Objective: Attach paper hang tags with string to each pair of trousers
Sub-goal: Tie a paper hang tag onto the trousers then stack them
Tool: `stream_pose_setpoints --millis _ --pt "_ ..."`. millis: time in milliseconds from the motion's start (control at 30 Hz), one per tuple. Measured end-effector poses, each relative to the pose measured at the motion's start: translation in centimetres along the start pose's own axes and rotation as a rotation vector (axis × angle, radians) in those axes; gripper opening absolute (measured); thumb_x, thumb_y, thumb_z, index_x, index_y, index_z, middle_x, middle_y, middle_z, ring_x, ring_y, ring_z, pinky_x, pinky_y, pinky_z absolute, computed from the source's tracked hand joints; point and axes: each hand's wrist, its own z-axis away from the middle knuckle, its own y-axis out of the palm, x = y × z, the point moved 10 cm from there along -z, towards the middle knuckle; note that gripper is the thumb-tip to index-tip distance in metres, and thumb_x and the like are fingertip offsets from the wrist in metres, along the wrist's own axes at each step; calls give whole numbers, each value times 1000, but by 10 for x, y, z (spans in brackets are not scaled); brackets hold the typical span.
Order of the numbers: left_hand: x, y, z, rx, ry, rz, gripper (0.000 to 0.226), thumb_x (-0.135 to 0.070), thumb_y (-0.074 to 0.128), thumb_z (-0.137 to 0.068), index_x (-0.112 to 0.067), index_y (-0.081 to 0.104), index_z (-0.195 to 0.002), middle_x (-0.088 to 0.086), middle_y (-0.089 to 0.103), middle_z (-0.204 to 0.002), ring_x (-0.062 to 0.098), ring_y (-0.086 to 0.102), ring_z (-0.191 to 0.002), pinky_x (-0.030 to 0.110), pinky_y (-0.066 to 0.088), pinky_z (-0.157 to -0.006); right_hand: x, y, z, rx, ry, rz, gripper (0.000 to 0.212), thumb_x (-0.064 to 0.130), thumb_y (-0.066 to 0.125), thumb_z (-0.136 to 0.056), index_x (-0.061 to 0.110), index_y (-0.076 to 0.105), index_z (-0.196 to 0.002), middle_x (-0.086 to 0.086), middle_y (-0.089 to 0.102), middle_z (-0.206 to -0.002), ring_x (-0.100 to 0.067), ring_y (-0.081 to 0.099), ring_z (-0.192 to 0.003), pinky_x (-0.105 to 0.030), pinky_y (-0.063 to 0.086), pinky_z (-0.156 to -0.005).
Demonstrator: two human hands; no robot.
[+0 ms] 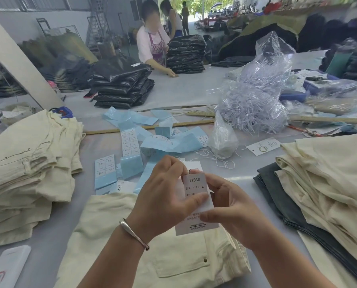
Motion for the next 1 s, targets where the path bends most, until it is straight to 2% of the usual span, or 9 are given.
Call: stream_pose_setpoints --millis 133,233,333,400,467,533,633,867,1000 --pt "2 -3 3 -51 -29 -70 47 -68 60 -67 -27 48 -87 -12 38 -99 7 42 -95 19 38 -77 1 -2 0 -47 -21 19 80 -18 63 -65 8 45 -138 -25 59 -126 -35 57 -102 -49 48 -88" --pt "2 -4 8 -108 -69 -95 53 -74 53 -64 -31 46 -93 -9 39 -119 11 40 -119 28 38 -96 3 -6 1 -102 -38 53 82 -16 64 -66 13 43 -140 -19 66 -116 -32 60 -98 -44 49 -84" --pt "3 -2 12 -160 -110 -22 74 -72 59 -66 -36 37 -127 -4 27 -145 12 23 -139 29 26 -110 7 -7 0 -132 -63 64 82 -18 61 -68 13 40 -141 -12 70 -110 -24 65 -95 -34 54 -79" --pt "12 -1 14 -178 -199 140 105 -67 71 -63 -41 13 -146 -4 25 -149 11 24 -140 29 27 -112 8 -6 0 -131 -74 81 83 -18 61 -69 15 38 -142 -12 70 -112 -26 66 -99 -37 55 -83" --pt "27 4 17 -173 -363 348 115 -62 78 -56 -44 8 -147 -6 45 -134 4 46 -123 27 43 -100 11 -5 1 -128 -87 123 85 -15 62 -69 18 37 -144 -14 68 -117 -31 64 -104 -47 52 -90" --pt "37 16 22 -151 -481 567 97 -52 87 -56 -38 35 -136 -7 67 -106 5 65 -96 28 55 -80 15 -5 2 -130 -112 143 84 -11 65 -70 19 38 -143 -15 66 -120 -32 63 -109 -49 51 -93" --pt "38 39 26 -71 -532 909 41 -28 81 -64 -20 71 -104 6 76 -92 25 73 -87 29 57 -67 24 -12 2 -217 -171 206 74 -1 71 -69 20 49 -137 -8 66 -122 -23 62 -107 -41 51 -95" --pt "28 58 26 43 -464 1190 34 -23 80 -67 -11 77 -99 17 73 -103 25 68 -96 31 54 -81 20 -31 -4 -340 -115 -188 52 -7 72 -60 1 68 -111 -21 70 -99 -27 67 -86 -30 57 -73" --pt "27 65 29 76 -436 1249 29 -14 82 -66 -5 77 -93 18 73 -98 25 68 -91 31 54 -79 17 -41 -3 -423 -72 -210 50 0 72 -61 -2 67 -111 -15 64 -94 -25 63 -86 -33 51 -80"
